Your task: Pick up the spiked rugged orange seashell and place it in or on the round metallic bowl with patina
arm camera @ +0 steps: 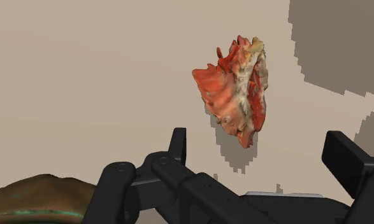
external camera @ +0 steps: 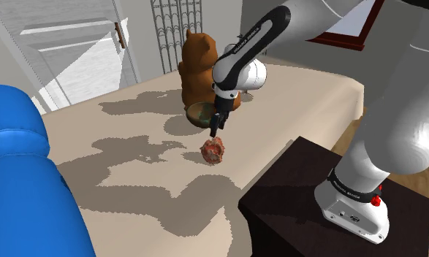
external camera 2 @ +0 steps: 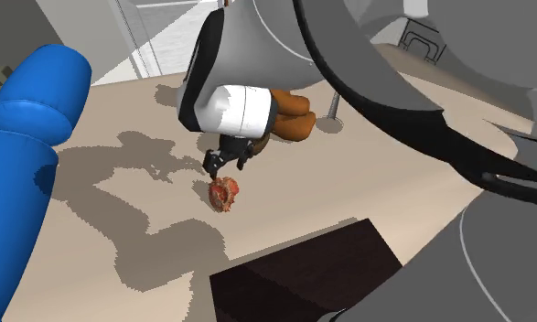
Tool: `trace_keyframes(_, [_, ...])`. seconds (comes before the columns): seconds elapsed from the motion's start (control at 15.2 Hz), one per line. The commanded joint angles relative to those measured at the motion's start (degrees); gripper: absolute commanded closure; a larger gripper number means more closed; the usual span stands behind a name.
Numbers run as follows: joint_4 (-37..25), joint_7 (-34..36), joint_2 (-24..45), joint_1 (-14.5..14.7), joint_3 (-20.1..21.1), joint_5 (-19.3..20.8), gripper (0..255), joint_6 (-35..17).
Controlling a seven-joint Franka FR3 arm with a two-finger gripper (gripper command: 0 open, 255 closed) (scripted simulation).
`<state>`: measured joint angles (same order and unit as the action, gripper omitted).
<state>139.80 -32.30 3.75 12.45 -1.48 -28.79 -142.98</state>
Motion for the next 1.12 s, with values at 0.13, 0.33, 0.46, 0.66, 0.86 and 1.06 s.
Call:
trace_keyframes(0.13, [-4.11, -6.42, 6.75, 0.17, 1.87, -6.8, 0, -2.69])
trace_keyframes(0.33, [-4.43, -7.49, 8.91, 0.34, 2.61, -8.34, 0, -4.55])
trace_keyframes(0.46, [-4.71, -8.22, 10.38, 0.45, 3.1, -9.38, 0, -5.76])
trace_keyframes(0.66, [-5.16, -9.19, 12.33, 0.55, 3.78, -10.73, 0, -7.29])
trace_keyframes(0.86, [-5.16, -9.19, 12.33, 0.54, 3.79, -10.73, 0, -7.29])
trace_keyframes(1.06, [-5.16, -9.19, 12.33, 0.54, 3.79, -10.73, 0, -7.29])
